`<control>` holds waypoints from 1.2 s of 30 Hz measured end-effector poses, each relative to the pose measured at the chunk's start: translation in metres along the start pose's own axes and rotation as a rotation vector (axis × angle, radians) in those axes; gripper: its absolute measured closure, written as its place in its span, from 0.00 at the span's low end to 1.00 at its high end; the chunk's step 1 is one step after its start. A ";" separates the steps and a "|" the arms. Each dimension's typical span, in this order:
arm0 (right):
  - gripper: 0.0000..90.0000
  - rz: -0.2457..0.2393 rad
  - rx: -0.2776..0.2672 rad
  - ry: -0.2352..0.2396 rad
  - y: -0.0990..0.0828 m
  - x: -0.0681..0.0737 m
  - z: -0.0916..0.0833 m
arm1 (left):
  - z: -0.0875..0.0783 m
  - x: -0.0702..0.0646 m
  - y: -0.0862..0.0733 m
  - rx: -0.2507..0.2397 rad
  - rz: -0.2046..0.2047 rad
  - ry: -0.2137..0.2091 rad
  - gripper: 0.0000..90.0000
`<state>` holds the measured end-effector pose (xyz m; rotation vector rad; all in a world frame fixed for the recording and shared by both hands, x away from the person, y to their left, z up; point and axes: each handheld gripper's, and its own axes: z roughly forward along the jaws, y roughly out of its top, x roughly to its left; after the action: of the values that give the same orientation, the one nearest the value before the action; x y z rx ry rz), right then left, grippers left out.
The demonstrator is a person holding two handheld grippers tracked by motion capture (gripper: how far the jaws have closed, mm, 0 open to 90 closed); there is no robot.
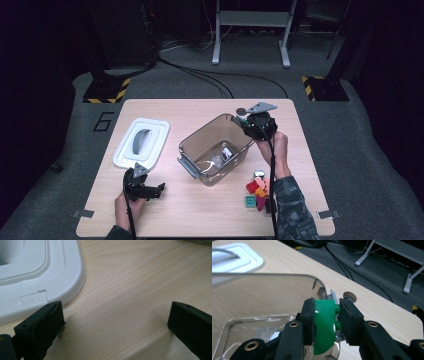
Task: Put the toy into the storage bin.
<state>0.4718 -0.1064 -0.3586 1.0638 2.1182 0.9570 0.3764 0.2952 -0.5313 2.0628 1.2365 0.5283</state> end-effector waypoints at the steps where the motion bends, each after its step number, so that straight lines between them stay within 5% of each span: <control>1: 0.74 0.000 0.000 0.000 0.000 0.000 0.000 | 0.000 0.000 0.000 0.000 0.000 0.000 0.00; 6: 0.74 -0.034 0.049 0.002 -0.004 0.005 0.005 | 0.000 0.000 0.000 0.000 0.000 0.000 0.00; 28: 0.73 -0.143 0.106 -0.044 -0.021 0.012 0.015 | 0.000 0.000 0.000 0.000 0.000 0.000 0.00; 36: 0.59 -0.137 0.114 -0.063 -0.023 0.013 0.014 | 0.000 0.000 0.000 0.001 0.000 0.000 0.00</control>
<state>0.4654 -0.1004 -0.3871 0.9762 2.1840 0.7366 0.3764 0.2952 -0.5312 2.0635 1.2364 0.5281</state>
